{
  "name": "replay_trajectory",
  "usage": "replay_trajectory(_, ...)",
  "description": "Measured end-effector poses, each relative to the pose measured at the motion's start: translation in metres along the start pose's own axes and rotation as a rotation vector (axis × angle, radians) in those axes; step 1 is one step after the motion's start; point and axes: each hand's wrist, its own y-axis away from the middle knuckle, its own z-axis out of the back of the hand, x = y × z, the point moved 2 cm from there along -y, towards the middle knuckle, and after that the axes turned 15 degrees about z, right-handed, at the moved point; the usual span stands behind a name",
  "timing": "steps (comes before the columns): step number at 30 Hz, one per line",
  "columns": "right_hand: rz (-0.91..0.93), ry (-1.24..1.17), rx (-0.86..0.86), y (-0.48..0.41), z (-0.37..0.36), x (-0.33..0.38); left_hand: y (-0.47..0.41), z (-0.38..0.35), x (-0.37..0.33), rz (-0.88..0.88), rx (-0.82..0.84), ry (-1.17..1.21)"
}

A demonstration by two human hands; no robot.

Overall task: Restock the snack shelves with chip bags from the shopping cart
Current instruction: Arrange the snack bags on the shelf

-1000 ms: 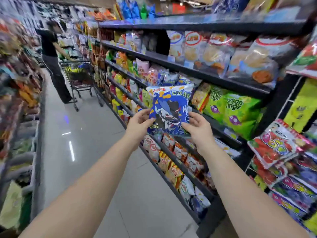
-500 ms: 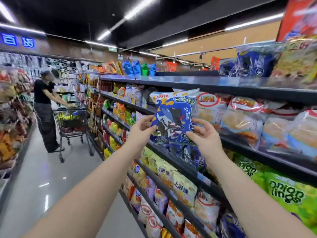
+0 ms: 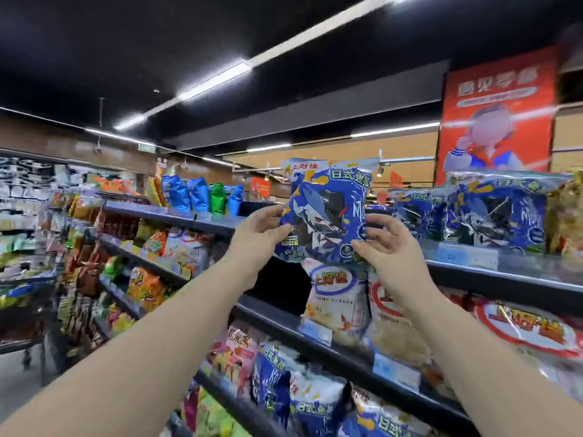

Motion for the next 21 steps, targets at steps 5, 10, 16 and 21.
replay_trajectory(5,0.034,0.235,-0.113,-0.046,-0.001,-0.023,-0.082,-0.027,-0.007,0.019,0.159,0.132)
replay_trajectory(10,0.044,0.512,-0.215,-0.080,0.014,-0.039,-0.145,-0.061,-0.001,0.025,0.329,0.172)
replay_trajectory(16,0.020,0.840,-0.255,-0.114,0.039,-0.046,-0.188,-0.115,-0.001,0.019,0.476,0.145)
replay_trajectory(21,-0.169,1.045,-0.220,-0.141,0.070,-0.053,-0.216,-0.160,-0.001,0.084,0.637,-0.061)
